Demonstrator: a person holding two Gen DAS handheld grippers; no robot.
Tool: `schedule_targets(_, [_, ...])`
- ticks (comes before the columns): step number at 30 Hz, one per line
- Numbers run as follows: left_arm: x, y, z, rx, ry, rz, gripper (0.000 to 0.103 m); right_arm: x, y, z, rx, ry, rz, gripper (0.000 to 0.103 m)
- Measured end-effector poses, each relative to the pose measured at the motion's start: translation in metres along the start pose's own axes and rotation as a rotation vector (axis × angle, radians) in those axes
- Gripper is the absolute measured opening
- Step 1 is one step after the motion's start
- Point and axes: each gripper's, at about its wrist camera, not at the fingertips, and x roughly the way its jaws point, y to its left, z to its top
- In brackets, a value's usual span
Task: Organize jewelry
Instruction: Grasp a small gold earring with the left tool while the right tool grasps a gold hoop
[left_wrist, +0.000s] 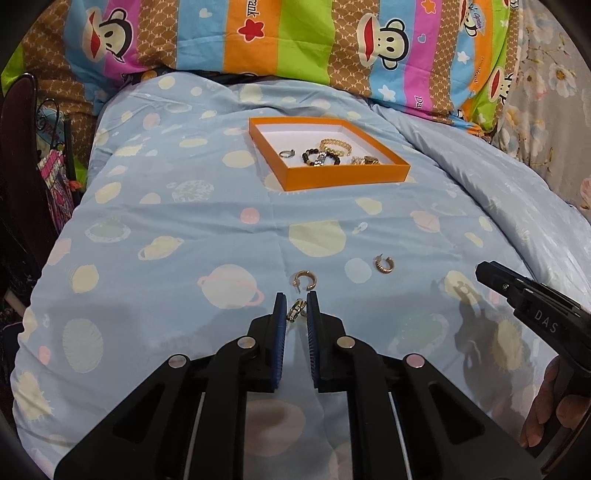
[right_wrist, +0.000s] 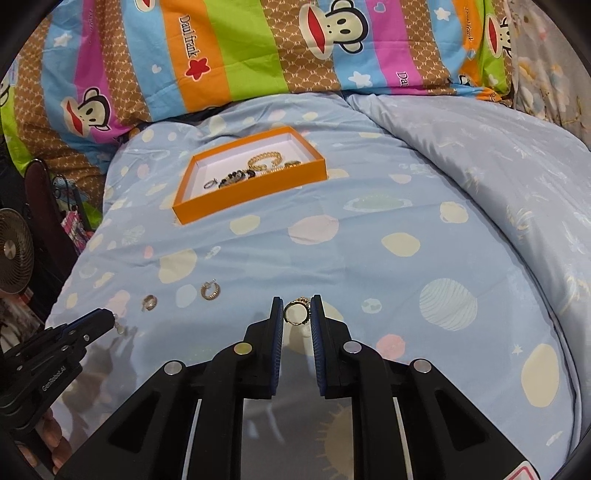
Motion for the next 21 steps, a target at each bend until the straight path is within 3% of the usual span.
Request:
schedule_targets(8, [-0.022,0.001,0.009,-0.008,-0.047,-0.003,0.010,-0.021,0.003,0.006,0.000,-0.043,0.015,0.014])
schedule_targets(21, [-0.051,0.040,0.028,-0.057,-0.119,0.079,0.010,-0.033,-0.001,0.007,0.000,-0.056,0.017,0.014])
